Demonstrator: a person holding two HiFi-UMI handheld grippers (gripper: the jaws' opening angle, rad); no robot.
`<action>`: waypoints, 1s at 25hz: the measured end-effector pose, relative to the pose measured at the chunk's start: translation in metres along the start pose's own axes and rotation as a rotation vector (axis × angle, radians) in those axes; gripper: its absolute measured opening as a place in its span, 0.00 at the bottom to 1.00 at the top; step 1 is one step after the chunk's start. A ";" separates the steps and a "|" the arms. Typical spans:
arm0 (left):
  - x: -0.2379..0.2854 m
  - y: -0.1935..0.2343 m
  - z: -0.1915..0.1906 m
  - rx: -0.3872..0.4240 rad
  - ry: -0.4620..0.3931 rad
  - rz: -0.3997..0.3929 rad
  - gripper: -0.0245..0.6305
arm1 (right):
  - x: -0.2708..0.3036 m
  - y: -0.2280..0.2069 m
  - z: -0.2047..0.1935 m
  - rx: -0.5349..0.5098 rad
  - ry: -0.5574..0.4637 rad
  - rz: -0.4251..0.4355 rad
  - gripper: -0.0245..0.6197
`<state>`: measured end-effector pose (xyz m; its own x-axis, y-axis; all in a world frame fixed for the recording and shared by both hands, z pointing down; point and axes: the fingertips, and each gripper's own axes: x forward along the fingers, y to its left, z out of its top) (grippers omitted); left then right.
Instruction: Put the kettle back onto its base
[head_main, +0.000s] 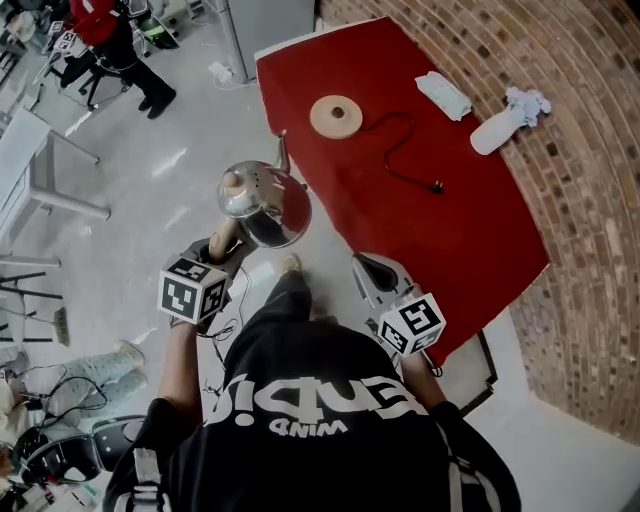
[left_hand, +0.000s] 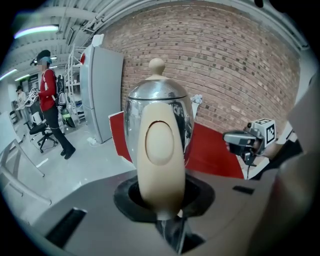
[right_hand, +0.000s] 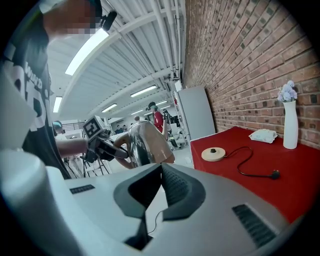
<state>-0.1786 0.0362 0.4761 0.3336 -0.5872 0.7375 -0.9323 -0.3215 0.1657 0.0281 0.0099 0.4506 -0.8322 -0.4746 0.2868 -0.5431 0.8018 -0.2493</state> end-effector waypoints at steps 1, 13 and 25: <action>0.004 0.003 0.004 0.002 0.003 -0.004 0.15 | 0.003 -0.004 0.001 0.004 0.003 -0.001 0.07; 0.033 0.049 0.052 0.038 0.028 -0.043 0.15 | 0.057 -0.041 0.036 0.015 -0.010 -0.050 0.07; 0.052 0.085 0.088 0.112 0.048 -0.113 0.15 | 0.098 -0.064 0.065 0.021 -0.030 -0.131 0.07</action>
<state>-0.2279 -0.0874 0.4707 0.4259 -0.5076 0.7490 -0.8669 -0.4659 0.1772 -0.0255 -0.1116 0.4347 -0.7568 -0.5857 0.2902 -0.6493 0.7248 -0.2306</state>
